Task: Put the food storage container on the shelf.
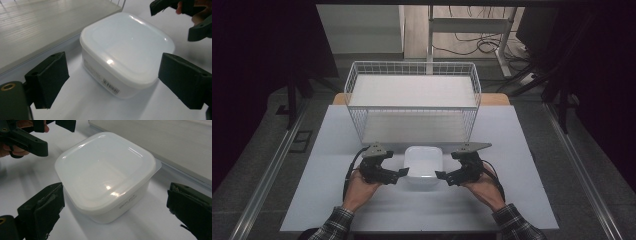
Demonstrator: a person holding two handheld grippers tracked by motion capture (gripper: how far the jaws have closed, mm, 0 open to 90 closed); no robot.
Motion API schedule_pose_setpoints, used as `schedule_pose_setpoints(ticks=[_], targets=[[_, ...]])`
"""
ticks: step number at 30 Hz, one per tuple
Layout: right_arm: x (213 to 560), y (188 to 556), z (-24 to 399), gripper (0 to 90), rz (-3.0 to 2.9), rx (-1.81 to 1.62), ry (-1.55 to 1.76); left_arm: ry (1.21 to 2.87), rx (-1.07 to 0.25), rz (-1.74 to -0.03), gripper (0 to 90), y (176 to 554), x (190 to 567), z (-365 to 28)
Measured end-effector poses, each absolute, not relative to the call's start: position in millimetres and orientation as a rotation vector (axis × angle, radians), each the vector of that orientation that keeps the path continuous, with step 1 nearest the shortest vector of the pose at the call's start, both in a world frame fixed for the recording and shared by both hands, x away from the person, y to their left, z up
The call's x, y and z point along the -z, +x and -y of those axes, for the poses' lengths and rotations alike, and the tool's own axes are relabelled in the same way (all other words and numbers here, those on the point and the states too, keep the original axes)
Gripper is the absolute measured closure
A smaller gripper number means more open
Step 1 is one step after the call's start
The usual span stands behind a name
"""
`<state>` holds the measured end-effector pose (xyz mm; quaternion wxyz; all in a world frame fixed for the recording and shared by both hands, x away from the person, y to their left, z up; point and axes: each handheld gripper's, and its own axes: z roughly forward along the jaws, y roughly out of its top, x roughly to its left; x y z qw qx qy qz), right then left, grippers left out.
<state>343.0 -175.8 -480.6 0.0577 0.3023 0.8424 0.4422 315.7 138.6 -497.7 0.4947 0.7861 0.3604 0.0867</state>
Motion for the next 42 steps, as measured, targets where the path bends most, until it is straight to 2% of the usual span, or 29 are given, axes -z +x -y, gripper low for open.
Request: schedule_pose_setpoints(ticks=[4, 10, 13, 14, 19, 20, 21, 22, 24, 25, 29, 32, 35, 37, 38, 42], targets=[[480, 347, 170, 2.1, -2.566, -1.315, 0.939, 1.919, -0.199, -0.868, 8.8, 324, 495, -133], [484, 361, 151, 9.6, -2.605, -1.262, 0.996, 1.963, -0.170, -0.905, 11.6, 343, 502, -117], [490, 364, 150, 9.1, -2.618, -1.241, 1.011, 1.969, -0.106, -0.910, 12.5, 346, 509, -117], [493, 367, 153, 14.0, -2.646, -1.294, 1.074, 1.960, -0.071, -0.911, 16.9, 347, 511, -118], [495, 367, 159, 21.5, -2.681, -1.329, 1.164, 1.936, 0.023, -0.941, 21.3, 343, 513, -122], [493, 364, 163, 27.8, -2.683, -1.332, 1.180, 1.927, 0.053, -0.971, 24.0, 340, 512, -124], [493, 364, 163, 27.8, -2.683, -1.332, 1.180, 1.927, 0.053, -0.971, 26.1, 340, 512, -124], [489, 359, 167, 37.2, -2.676, -1.335, 1.192, 1.911, 0.090, -1.008, 30.0, 335, 511, -127], [488, 357, 169, 40.3, -2.670, -1.335, 1.192, 1.911, 0.086, -1.014, 32.4, 331, 510, -128], [486, 353, 171, 46.7, -2.658, -1.334, 1.198, 1.913, 0.076, -1.017, 37.0, 328, 508, -128], [481, 344, 177, 58.6, -2.627, -1.340, 1.215, 1.931, 0.004, -1.012, 54.0, 313, 499, -131], [480, 338, 179, 64.8, -2.592, -1.375, 1.258, 1.898, -0.007, -1.037, 61.7, 304, 499, -133], [479, 333, 180, 71.4, -2.540, -1.418, 1.287, 1.875, -0.062, -1.062, 67.5, 299, 497, -133], [477, 330, 181, 78.6, -2.509, -1.432, 1.276, 1.881, -0.119, -1.074, 74.6, 298, 496, -133], [477, 328, 179, 78.8, -2.497, -1.415, 1.234, 1.890, -0.144, -1.073, 77.5, 297, 497, -132], [476, 326, 177, 79.0, -2.477, -1.386, 1.205, 1.878, -0.153, -1.079, 77.7, 297, 497, -131]])
